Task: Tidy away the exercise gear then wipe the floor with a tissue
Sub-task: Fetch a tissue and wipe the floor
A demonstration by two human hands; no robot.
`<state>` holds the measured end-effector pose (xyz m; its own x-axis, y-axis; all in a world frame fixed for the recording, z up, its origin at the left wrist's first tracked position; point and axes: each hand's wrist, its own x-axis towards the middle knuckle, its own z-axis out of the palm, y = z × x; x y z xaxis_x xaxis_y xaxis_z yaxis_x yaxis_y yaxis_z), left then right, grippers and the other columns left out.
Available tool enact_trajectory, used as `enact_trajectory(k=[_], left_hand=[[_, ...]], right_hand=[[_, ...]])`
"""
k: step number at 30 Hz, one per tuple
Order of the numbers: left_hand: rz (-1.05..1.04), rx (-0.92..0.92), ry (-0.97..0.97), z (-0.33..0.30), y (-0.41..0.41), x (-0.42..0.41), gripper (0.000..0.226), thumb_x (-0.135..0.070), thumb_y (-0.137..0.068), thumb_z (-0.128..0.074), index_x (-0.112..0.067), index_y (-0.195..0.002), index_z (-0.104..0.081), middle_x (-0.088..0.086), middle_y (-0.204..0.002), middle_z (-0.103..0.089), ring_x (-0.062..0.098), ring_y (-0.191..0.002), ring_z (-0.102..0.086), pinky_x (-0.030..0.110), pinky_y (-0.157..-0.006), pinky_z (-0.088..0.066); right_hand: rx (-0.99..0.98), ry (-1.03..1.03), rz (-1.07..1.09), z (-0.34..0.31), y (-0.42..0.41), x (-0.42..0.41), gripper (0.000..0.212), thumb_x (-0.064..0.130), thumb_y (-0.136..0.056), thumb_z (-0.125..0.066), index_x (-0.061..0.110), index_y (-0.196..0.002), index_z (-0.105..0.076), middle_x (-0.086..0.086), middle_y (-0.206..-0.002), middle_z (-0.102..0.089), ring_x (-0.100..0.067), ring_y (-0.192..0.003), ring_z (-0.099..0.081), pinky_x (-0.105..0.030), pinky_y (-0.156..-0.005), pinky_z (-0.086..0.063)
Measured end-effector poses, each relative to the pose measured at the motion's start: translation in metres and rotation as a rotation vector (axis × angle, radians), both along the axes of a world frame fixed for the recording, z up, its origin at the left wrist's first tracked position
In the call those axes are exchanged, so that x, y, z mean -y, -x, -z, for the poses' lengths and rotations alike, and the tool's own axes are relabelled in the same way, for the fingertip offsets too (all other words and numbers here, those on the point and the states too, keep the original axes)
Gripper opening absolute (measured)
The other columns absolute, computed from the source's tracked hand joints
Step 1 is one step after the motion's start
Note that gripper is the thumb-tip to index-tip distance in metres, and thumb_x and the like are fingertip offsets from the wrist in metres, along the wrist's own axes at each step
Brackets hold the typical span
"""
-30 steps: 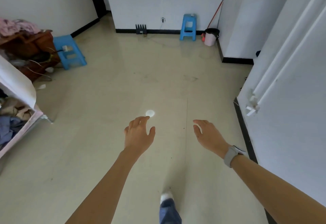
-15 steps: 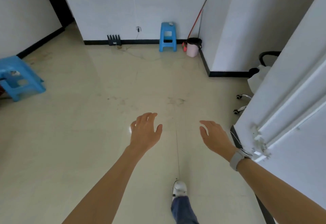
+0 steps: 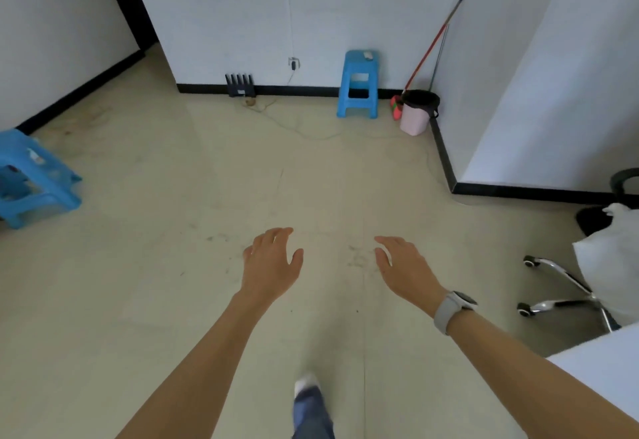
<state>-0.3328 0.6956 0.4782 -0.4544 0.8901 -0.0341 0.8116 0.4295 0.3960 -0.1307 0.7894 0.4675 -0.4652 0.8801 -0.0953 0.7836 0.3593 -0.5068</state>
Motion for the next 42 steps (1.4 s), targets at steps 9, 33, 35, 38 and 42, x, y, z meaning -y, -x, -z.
enact_trajectory(k=[9, 33, 35, 38, 42], left_hand=[[-0.016, 0.02, 0.001, 0.014, 0.154, -0.291, 0.048, -0.033, -0.093, -0.046, -0.017, -0.138, -0.038, 0.003, -0.144, -0.04, 0.025, -0.133, -0.036, 0.043, -0.108, -0.029], [0.1, 0.029, -0.061, 0.0, 0.347, -1.061, 0.047, -0.031, -0.092, -0.049, -0.017, -0.136, -0.042, 0.003, -0.141, -0.044, 0.024, -0.13, -0.039, 0.041, -0.105, -0.031], [0.053, 0.044, -0.02, 0.013, 0.38, -1.108, 0.047, -0.031, -0.092, -0.048, -0.017, -0.136, -0.041, 0.002, -0.141, -0.043, 0.024, -0.131, -0.038, 0.041, -0.105, -0.031], [0.031, 0.04, 0.014, 0.034, 0.427, -1.19, 0.047, -0.032, -0.092, -0.048, -0.018, -0.136, -0.041, 0.003, -0.141, -0.042, 0.025, -0.13, -0.039, 0.041, -0.104, -0.033], [0.039, 0.078, 0.048, 0.051, 0.487, -1.313, 0.046, -0.032, -0.093, -0.047, -0.017, -0.137, -0.041, 0.003, -0.142, -0.041, 0.025, -0.129, -0.039, 0.041, -0.104, -0.034]], right_hand=[[-0.024, 0.086, 0.021, 0.01, 0.151, -0.293, 0.039, 0.026, -0.097, -0.036, 0.015, -0.134, -0.042, -0.008, -0.141, -0.043, -0.028, -0.129, -0.039, -0.04, -0.108, -0.032], [-0.048, 0.093, 0.116, 0.013, 0.346, -1.048, 0.039, 0.02, -0.095, -0.04, 0.01, -0.132, -0.044, -0.011, -0.137, -0.047, -0.029, -0.127, -0.042, -0.04, -0.108, -0.033], [-0.044, 0.094, 0.081, 0.02, 0.377, -1.101, 0.038, 0.019, -0.095, -0.04, 0.01, -0.132, -0.045, -0.012, -0.136, -0.048, -0.029, -0.126, -0.042, -0.039, -0.108, -0.033], [-0.022, 0.102, 0.057, 0.041, 0.42, -1.184, 0.038, 0.019, -0.095, -0.04, 0.01, -0.132, -0.044, -0.012, -0.137, -0.047, -0.029, -0.126, -0.042, -0.035, -0.108, -0.03], [-0.007, 0.199, 0.087, 0.065, 0.474, -1.303, 0.039, 0.018, -0.096, -0.039, 0.008, -0.133, -0.042, -0.013, -0.139, -0.044, -0.029, -0.128, -0.041, -0.033, -0.11, -0.028]])
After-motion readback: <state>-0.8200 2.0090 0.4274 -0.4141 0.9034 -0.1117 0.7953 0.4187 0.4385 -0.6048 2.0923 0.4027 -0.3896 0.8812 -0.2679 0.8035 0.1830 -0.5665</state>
